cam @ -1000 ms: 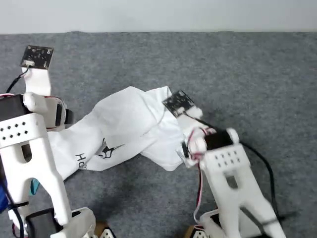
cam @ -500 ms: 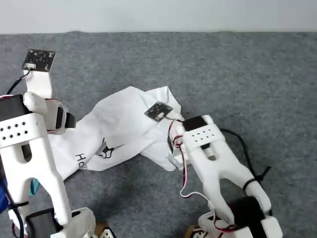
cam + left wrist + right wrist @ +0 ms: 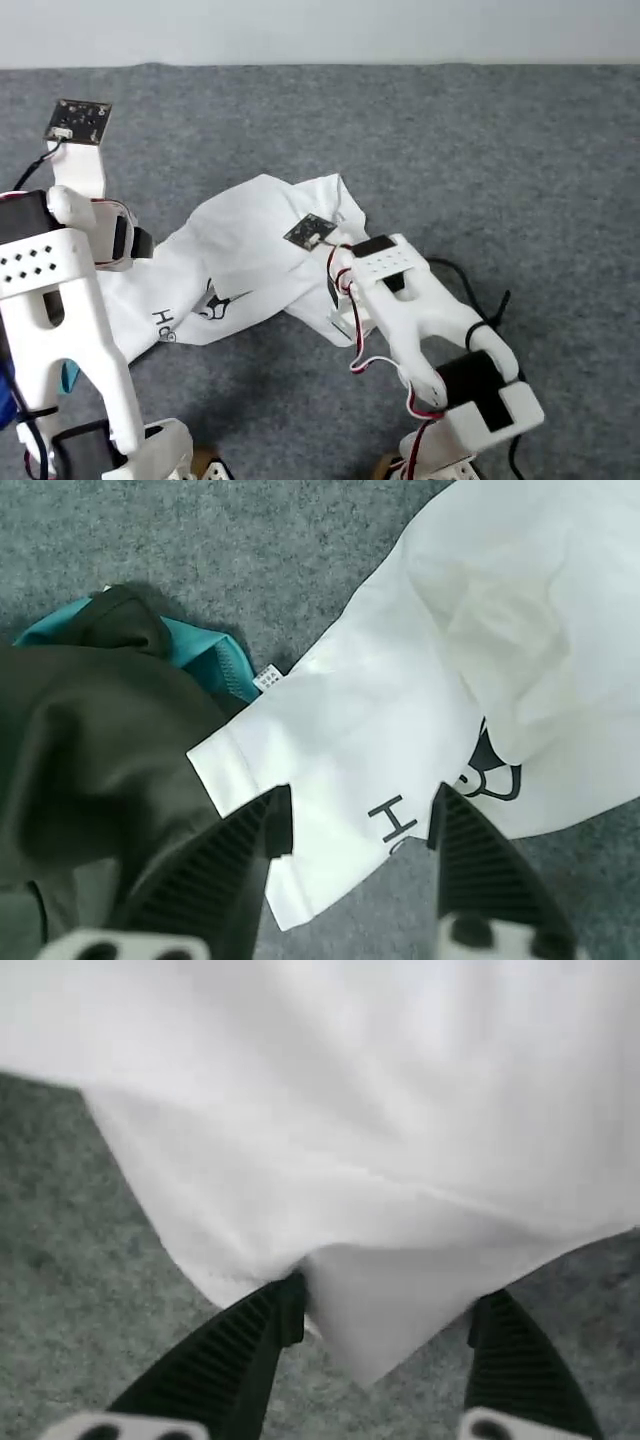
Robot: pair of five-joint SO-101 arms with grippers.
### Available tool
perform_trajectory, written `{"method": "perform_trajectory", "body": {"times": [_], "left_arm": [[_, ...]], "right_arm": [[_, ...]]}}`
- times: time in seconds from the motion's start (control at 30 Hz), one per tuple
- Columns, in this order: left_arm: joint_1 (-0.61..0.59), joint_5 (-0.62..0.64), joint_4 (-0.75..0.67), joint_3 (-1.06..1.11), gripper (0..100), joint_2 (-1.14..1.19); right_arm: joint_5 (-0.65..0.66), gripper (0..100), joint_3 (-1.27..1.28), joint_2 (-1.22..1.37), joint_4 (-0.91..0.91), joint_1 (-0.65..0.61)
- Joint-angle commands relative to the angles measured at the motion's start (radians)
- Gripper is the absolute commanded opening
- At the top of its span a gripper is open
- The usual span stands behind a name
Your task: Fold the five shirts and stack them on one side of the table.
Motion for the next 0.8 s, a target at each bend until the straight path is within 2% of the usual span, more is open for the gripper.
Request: {"method": "perform_trajectory", "body": {"times": [0.0,0.07,0.13,0.27,0.57,0.77], "left_arm": [[-0.006,-0.015,-0.020,0.013,22,-0.031],[-0.006,-0.015,-0.043,0.056,22,-0.032],[-0.006,-0.015,-0.048,0.081,22,-0.034],[-0.008,-0.015,-0.048,0.088,22,-0.040],[-0.005,-0.018,-0.046,0.084,22,-0.040],[0.121,-0.087,0.008,0.091,23,-0.032]], "right_arm": [[0.011,9.1,-0.086,0.021,-0.005,-0.005],[0.011,0.0,-0.124,0.022,-0.004,-0.005],[0.011,3.5,-0.175,0.021,0.036,0.001],[0.011,1.2,-0.347,0.021,0.166,0.024],[0.005,0.9,-0.901,0.019,0.409,0.137],[0.002,0.9,-1.154,0.019,0.493,0.208]]}}
